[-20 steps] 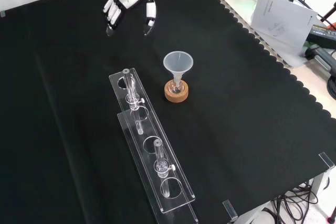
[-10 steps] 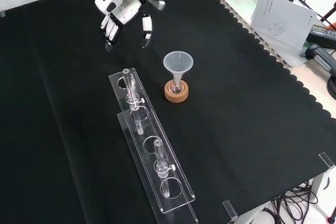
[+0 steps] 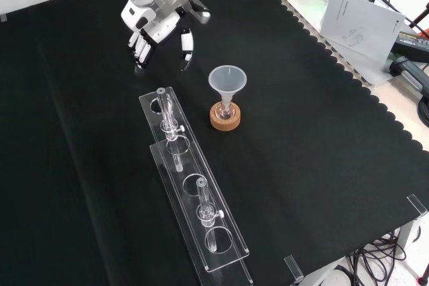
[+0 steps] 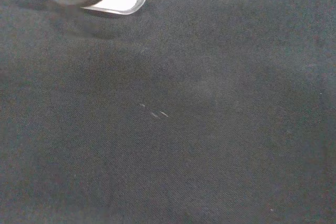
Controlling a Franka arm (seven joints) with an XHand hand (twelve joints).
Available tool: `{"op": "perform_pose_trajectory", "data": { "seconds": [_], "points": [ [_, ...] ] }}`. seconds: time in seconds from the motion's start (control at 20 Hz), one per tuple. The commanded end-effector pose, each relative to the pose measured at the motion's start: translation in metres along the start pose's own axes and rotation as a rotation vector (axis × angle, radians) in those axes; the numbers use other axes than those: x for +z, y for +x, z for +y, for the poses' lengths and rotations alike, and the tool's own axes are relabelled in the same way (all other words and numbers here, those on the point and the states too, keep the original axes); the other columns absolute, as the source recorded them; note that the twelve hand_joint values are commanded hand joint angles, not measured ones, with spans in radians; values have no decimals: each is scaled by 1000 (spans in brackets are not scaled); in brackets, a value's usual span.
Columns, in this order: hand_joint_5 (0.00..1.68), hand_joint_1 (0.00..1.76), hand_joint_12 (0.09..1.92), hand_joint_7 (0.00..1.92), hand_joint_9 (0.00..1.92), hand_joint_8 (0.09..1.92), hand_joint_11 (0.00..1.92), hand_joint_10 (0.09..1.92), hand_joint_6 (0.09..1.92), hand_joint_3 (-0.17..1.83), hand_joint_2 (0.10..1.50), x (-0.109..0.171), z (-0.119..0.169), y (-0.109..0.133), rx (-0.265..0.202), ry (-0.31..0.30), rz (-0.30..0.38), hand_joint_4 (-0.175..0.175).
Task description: Pick up the weighing funnel.
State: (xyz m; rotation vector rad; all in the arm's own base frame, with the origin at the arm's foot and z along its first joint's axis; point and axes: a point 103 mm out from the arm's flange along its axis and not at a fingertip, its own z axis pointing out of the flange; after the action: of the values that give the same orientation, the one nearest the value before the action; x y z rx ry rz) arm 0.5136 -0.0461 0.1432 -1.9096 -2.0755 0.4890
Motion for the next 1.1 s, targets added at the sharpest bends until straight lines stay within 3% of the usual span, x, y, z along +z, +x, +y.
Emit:
{"op": "perform_pose_trajectory", "data": {
  "seconds": [0.05, 0.4, 0.5, 0.65, 0.8, 0.9, 1.1],
  "points": [
    [738, 828, 1357, 348, 560, 702, 280, 604, 191, 502, 652, 7, 15, 13, -18, 19, -15, -15],
    [634, 838, 1347, 361, 572, 699, 295, 594, 557, 536, 634, 13, 24, 18, -72, 29, -27, -8],
    [635, 840, 1348, 364, 575, 701, 298, 595, 580, 538, 633, 15, 26, 21, -80, 33, -31, -6],
    [634, 842, 1348, 368, 578, 703, 302, 596, 608, 541, 631, 22, 28, 27, -38, 35, -42, -5],
    [626, 842, 1347, 371, 582, 704, 306, 596, 634, 546, 628, 28, 30, 34, -48, 45, -55, -5],
    [625, 843, 1347, 372, 583, 704, 307, 596, 640, 547, 627, 28, 31, 23, -53, 45, -26, -5],
    [623, 842, 1347, 373, 586, 705, 310, 596, 649, 549, 626, 30, 33, 25, -67, 54, -46, -5]
  ]
}}
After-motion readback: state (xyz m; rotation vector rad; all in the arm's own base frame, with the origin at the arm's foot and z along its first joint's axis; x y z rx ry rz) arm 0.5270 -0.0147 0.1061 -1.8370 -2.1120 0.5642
